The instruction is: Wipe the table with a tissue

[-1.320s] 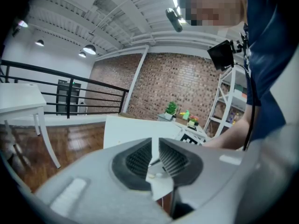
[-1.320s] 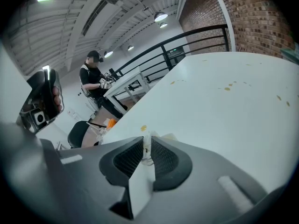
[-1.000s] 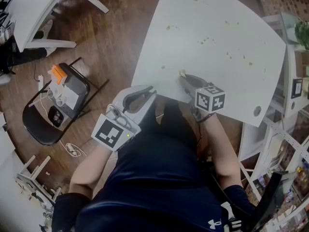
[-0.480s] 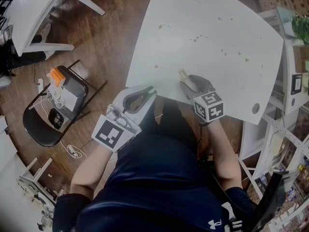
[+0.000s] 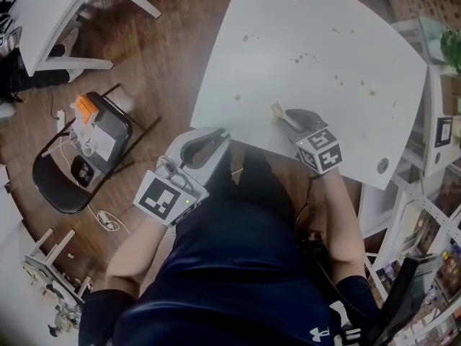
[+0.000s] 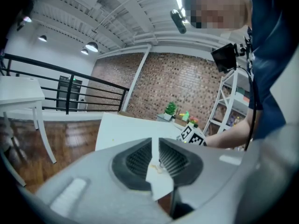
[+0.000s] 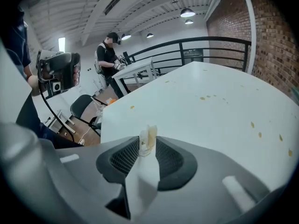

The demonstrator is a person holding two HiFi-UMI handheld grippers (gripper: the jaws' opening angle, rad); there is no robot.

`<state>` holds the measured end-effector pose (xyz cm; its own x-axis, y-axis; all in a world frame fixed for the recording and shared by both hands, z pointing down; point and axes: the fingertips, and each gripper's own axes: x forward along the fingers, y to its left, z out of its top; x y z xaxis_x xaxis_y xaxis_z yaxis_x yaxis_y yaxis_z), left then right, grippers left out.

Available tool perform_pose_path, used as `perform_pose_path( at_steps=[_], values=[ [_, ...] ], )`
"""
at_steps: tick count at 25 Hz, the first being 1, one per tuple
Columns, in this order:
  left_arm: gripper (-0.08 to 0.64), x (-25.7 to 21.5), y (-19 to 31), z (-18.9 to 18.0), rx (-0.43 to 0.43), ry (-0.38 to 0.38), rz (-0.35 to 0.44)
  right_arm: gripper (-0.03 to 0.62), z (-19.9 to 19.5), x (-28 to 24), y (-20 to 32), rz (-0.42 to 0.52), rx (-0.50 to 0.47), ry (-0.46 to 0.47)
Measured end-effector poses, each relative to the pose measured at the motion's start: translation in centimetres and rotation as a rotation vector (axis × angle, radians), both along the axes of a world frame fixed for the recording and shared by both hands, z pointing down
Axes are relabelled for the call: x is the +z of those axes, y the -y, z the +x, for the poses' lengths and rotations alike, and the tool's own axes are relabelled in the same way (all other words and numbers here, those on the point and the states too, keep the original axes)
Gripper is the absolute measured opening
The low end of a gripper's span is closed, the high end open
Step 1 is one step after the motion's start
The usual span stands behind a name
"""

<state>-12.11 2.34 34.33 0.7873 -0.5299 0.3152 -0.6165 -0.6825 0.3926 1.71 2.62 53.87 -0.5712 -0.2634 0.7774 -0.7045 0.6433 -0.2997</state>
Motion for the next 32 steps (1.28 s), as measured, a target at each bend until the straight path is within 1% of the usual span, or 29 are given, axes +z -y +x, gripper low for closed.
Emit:
perform_pose_path(
  at_steps=[3,6,9,12,15,17,22,23,26,27,29,32],
  values=[
    [0.044,-0.3,0.4,-0.1,-0.013,-0.015,-0.003,0.063,-1.2,0.2,0.2,-0.002,-0.021,0.004],
    [0.044,-0.6,0.6,-0.2,-0.018,-0.019,-0.001,0.042,-1.7,0.2,0.7,0.019,-0.03,-0.035],
    [0.044,-0.6,0.8,-0.5,-0.02,-0.016,-0.002,0.025,-0.9,0.1,1.6,0.052,0.017,-0.089],
    [0.044,-0.5,0.9,-0.7,-0.019,-0.013,-0.003,0.023,1.2,0.1,2.7,0.07,0.127,-0.107],
    [0.044,-0.6,1.2,-0.6,-0.016,-0.017,0.0,0.025,2.5,0.0,3.3,0.039,0.211,-0.066],
    [0.044,-0.7,1.3,-0.5,-0.012,-0.02,0.003,0.026,2.6,0.0,3.2,0.021,0.223,-0.05],
    [0.044,-1.0,1.4,-0.5,-0.008,-0.024,0.01,0.047,2.2,0.2,3.2,0.02,0.22,-0.079],
    [0.044,-1.0,1.4,-0.7,-0.009,-0.025,0.011,0.06,2.2,0.1,3.2,0.017,0.222,-0.082],
    [0.041,-1.0,1.6,-1.4,-0.016,-0.022,0.009,0.129,1.9,0.2,2.9,0.006,0.219,-0.092],
    [0.041,-1.0,1.6,-1.7,-0.019,-0.021,0.008,0.139,1.9,0.3,2.7,0.003,0.219,-0.098],
    [0.041,-0.9,1.7,-2.0,-0.024,-0.024,0.007,0.135,2.0,0.6,2.6,0.004,0.233,-0.107],
    [0.041,-1.1,1.7,-2.3,-0.027,-0.033,0.008,0.093,2.2,0.5,2.9,0.013,0.265,-0.106]
  ],
)
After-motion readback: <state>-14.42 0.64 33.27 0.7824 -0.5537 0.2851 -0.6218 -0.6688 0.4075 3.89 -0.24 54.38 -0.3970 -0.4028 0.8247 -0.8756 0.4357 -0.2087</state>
